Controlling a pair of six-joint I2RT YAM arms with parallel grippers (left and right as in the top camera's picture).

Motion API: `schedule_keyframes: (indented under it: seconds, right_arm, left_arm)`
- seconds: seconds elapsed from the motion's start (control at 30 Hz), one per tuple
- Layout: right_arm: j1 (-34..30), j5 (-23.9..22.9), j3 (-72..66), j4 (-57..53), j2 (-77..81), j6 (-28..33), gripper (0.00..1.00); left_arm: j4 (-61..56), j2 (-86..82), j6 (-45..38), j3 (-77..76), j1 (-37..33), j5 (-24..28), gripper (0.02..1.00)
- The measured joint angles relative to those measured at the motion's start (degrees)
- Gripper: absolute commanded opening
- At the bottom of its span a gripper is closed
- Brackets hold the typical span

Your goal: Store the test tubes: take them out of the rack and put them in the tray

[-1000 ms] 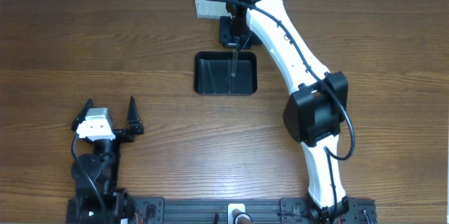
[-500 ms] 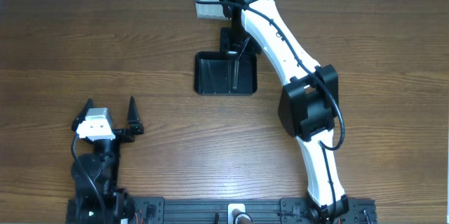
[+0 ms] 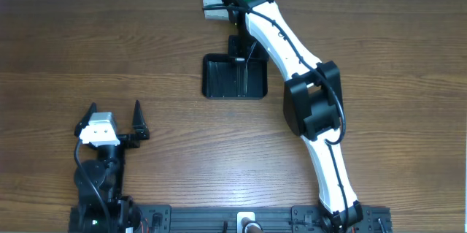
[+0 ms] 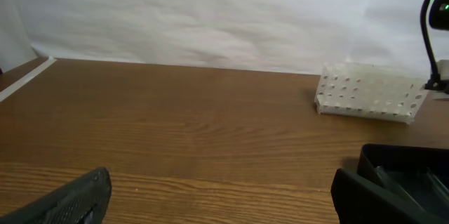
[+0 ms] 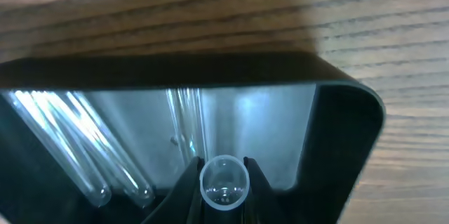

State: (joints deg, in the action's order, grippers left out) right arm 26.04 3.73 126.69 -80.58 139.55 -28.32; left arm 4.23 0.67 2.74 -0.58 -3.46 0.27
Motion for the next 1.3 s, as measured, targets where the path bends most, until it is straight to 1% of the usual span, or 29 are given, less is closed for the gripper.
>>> schedule_keyframes:
  seconds: [0.17,0.5,0.63,0.77,0.9,0.93,1.13,1.3]
  right_arm:
    - [-0.02,0.00,0.00,1.18,0.50,0.11,0.150]
    - [-0.13,0.02,0.02,2.82,1.97,-0.17,0.134]
    - [-0.13,0.00,0.02,2.84,2.95,-0.15,0.152]
    - [-0.24,-0.02,0.02,2.86,3.04,-0.13,0.202]
    - [-0.39,-0.20,0.02,2.84,3.04,-0.24,0.340]
    - [-0.44,-0.13,0.02,2.84,3.04,-0.26,0.356]
    - [-0.44,1.20,0.02,2.23,3.04,-0.17,0.358]
    - [-0.44,1.99,0.00,-0.11,2.29,-0.11,0.415]
  left_arm:
    - [0.00,0.00,0.00,0.00,0.00,0.00,0.998]
    - [0.00,0.00,0.00,0.00,0.00,0.00,0.998]
    - [0.00,0.00,0.00,0.00,0.00,-0.02,0.998]
    - [0.00,0.00,0.00,0.00,0.00,-0.02,0.996]
    - [0.00,0.00,0.00,0.00,0.00,-0.02,0.998]
    - [0.00,0.00,0.00,0.00,0.00,0.00,0.998]
    - [0.00,0.00,0.00,0.00,0.00,0.00,0.998]
    - [0.00,0.00,0.00,0.00,0.00,-0.02,0.998]
